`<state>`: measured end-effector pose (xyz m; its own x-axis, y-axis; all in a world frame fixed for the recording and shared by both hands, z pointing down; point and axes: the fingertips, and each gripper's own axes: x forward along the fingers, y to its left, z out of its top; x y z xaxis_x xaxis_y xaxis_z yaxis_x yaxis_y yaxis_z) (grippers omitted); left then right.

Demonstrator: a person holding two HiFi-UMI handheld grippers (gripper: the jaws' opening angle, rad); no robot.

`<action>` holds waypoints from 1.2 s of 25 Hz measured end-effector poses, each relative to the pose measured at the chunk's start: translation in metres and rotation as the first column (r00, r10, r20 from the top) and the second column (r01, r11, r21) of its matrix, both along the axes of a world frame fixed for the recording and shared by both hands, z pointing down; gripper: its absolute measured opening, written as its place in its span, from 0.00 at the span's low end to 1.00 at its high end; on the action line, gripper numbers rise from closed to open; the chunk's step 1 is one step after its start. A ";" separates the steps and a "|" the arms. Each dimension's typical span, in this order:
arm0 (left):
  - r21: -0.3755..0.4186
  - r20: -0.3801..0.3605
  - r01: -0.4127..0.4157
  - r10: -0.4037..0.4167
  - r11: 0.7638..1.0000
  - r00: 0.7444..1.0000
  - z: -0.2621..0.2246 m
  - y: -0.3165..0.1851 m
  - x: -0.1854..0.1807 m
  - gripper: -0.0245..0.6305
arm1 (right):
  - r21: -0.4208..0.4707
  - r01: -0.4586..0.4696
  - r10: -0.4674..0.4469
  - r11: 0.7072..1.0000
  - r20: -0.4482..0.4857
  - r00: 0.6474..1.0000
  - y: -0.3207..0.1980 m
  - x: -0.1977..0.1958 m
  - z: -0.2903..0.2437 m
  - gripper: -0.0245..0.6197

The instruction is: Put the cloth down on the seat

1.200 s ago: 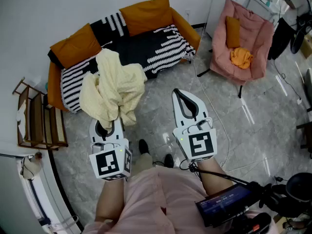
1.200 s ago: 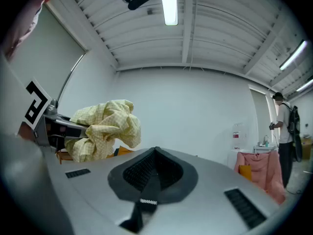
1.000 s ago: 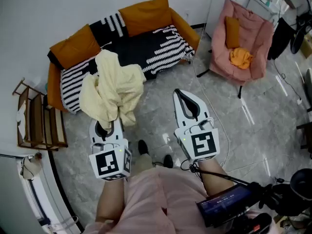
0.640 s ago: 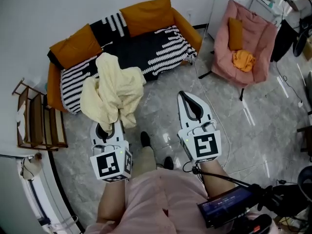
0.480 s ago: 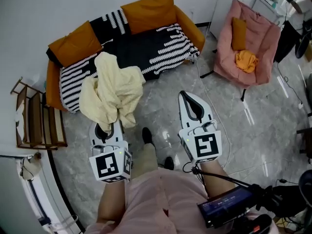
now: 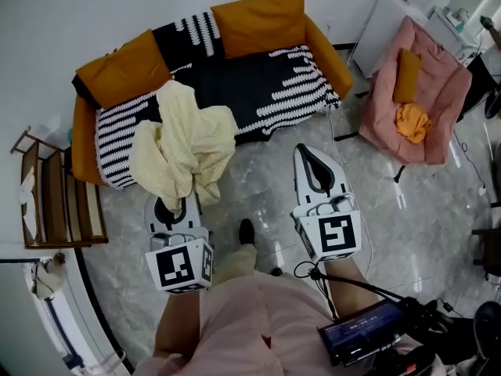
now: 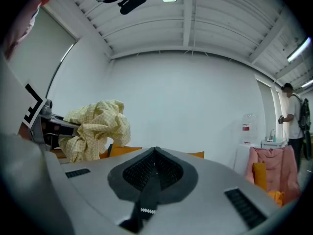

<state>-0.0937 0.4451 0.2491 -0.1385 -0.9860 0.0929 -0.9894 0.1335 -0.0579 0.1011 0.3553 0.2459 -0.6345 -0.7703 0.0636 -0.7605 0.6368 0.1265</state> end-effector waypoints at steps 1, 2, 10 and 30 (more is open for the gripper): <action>0.005 0.002 0.001 -0.001 1.000 1.000 -0.002 -0.010 -0.010 0.19 | 0.012 0.001 -0.001 1.000 -0.001 1.000 -0.011 -0.010 -0.004 0.04; 0.014 0.005 0.002 -0.002 1.000 1.000 -0.004 -0.021 -0.020 0.19 | 0.026 0.004 -0.004 1.000 -0.001 1.000 -0.021 -0.020 -0.008 0.04; 0.055 0.016 -0.020 0.019 0.998 1.000 -0.019 -0.086 -0.075 0.19 | 0.093 -0.029 0.028 0.995 0.012 1.000 -0.078 -0.066 -0.034 0.04; -0.049 0.015 -0.105 0.106 0.993 0.994 0.016 -0.303 -0.042 0.19 | -0.049 -0.119 0.120 0.992 0.019 0.993 -0.281 -0.025 0.010 0.04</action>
